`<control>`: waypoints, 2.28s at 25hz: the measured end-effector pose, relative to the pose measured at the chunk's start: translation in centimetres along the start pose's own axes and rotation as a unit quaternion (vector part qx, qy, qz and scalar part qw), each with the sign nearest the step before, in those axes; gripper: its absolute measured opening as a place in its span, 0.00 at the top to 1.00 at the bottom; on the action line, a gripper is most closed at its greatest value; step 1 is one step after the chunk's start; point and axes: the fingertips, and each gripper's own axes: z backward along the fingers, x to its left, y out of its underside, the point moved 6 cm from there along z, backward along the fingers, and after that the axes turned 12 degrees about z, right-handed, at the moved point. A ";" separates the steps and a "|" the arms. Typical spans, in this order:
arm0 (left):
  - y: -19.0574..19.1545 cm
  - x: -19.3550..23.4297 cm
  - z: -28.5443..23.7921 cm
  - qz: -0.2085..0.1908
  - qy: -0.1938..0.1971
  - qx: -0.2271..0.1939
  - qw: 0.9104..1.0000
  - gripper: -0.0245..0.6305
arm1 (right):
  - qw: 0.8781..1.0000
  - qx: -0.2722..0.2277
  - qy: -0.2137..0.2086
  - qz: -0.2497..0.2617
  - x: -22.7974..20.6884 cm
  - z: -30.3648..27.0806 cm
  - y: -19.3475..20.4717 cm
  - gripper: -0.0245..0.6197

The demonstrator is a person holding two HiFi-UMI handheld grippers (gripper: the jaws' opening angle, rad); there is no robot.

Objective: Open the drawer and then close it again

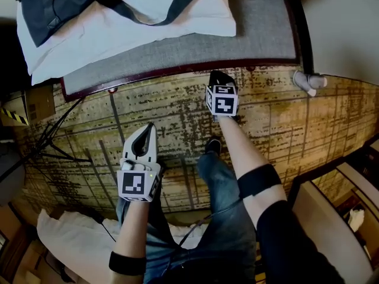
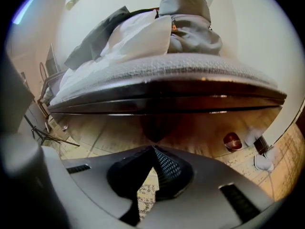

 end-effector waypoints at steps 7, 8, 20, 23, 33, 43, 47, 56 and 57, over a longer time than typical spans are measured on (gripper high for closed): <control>-3.5 -0.8 3.9 0.002 0.007 -0.010 1.000 0.96 | 1.000 -0.005 -0.010 0.027 0.7 7.7 -2.6 0.95; -4.5 -1.2 4.8 0.000 0.003 -0.002 1.000 0.96 | 0.999 -0.004 -0.012 0.035 0.5 9.5 -3.1 0.95; -20.1 -5.4 18.0 -0.045 0.003 -0.038 0.998 0.96 | 0.993 -0.108 -0.004 0.052 -1.8 36.1 -17.3 0.95; -23.5 -7.0 21.0 -0.053 0.009 -0.056 0.997 0.96 | 0.990 -0.129 -0.001 0.060 -1.4 41.6 -19.5 0.95; -28.6 -9.3 28.2 -0.075 0.007 -0.093 0.993 0.96 | 0.983 -0.179 0.003 0.048 -1.0 51.4 -24.1 0.95; -30.8 -7.4 32.5 -0.067 -0.010 -0.122 0.990 0.96 | 0.975 -0.220 -0.006 0.034 1.8 56.2 -26.7 0.95; -31.6 -7.1 33.0 -0.059 -0.013 -0.134 0.989 0.96 | 0.976 -0.216 0.004 0.024 1.8 56.9 -26.8 0.96; -31.5 -6.9 33.1 -0.051 -0.020 -0.135 0.989 0.96 | 0.976 -0.212 -0.010 0.047 2.1 57.1 -26.9 0.96; -31.4 -6.8 33.2 -0.050 -0.022 -0.134 0.989 0.96 | 0.977 -0.210 -0.012 0.046 2.1 56.9 -26.8 0.96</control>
